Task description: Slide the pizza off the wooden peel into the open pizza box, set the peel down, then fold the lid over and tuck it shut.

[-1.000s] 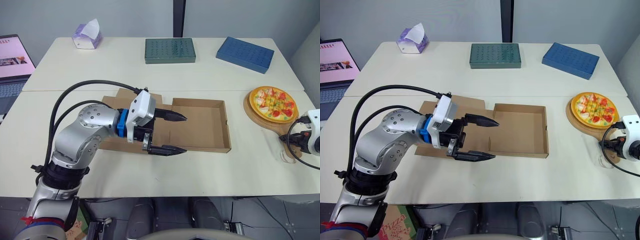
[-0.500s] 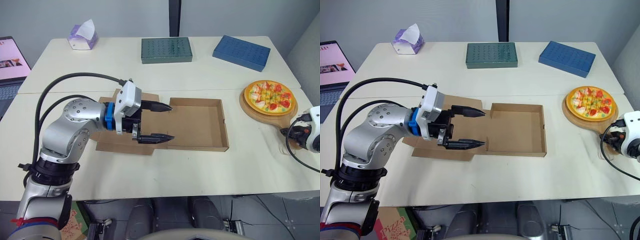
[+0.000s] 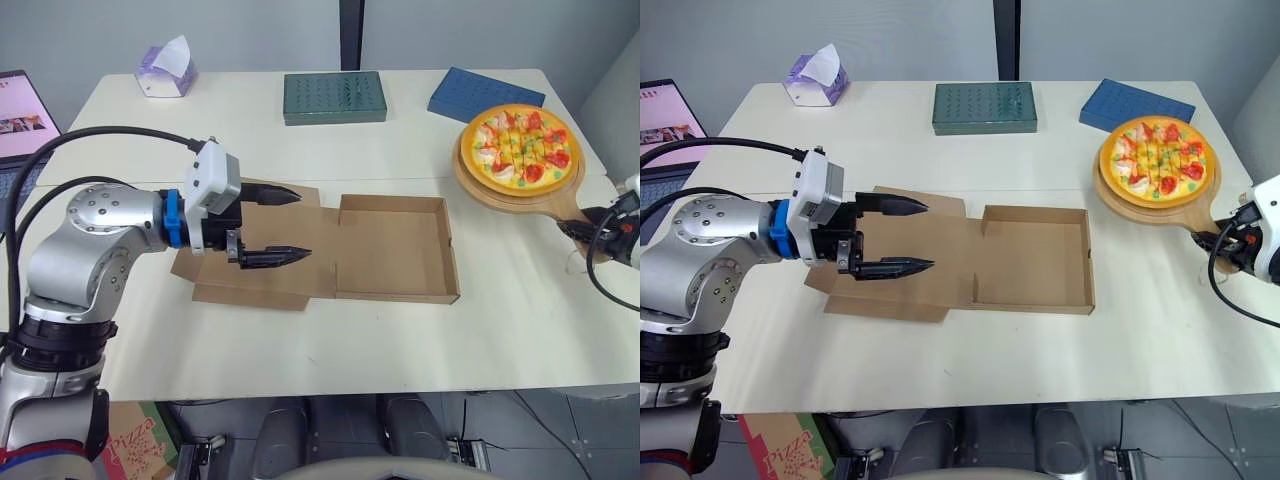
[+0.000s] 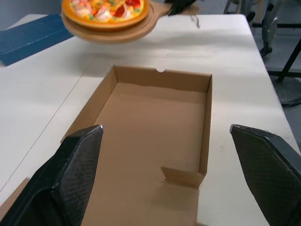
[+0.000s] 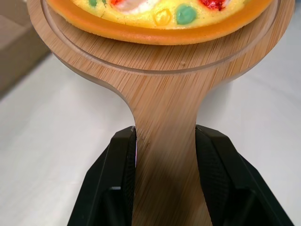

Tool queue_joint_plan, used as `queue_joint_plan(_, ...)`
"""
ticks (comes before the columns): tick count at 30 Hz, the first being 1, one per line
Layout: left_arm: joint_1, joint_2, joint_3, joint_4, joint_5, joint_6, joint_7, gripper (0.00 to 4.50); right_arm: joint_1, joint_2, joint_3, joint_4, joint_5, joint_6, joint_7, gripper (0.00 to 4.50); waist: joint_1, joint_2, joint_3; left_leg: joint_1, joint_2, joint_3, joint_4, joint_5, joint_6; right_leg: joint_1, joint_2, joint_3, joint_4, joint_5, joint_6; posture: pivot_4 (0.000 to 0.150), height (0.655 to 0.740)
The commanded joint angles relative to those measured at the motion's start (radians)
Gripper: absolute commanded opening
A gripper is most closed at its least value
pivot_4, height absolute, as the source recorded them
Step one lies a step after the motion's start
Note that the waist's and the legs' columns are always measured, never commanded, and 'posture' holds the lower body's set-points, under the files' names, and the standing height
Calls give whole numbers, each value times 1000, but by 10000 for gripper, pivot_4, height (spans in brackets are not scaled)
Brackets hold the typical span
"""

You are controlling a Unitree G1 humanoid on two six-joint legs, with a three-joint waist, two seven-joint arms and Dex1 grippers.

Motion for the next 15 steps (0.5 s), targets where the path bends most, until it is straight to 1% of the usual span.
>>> queue_joint_plan(1, 11, 31, 38, -4, 5, -5, -5, 45000, -58, -53, -11, -76, 21, -41, 50, 15590, 1, 0, 0, 0, 0, 0, 0, 0, 0, 0, 0, 0, 0, 0, 0, 1500, 7279)
queue_joint_plan(7, 25, 44, 39, 1, 13, -12, -4, 45000, -84, -104, 94, -134, -5, -117, 163, 15590, -1, 0, 0, 0, 0, 0, 0, 0, 0, -1, 0, 0, 0, 0, 0, 1500, 7279)
queue_joint_plan(11, 36, 52, 40, 1, 15, -16, -6, 45000, -90, -112, 129, -152, -24, -151, 188, 15590, 2, 0, 1, 0, 0, 0, -1, 0, 0, -1, 0, 0, 0, 0, 0, 1500, 7279)
queue_joint_plan(15, 45, 57, 43, 0, 16, -17, -7, 45000, -78, -121, 163, -170, -76, -234, 202, 15590, 4, 0, 1, 0, 0, 0, -1, 0, 0, -1, 0, 0, 0, 0, 0, 1500, 7279)
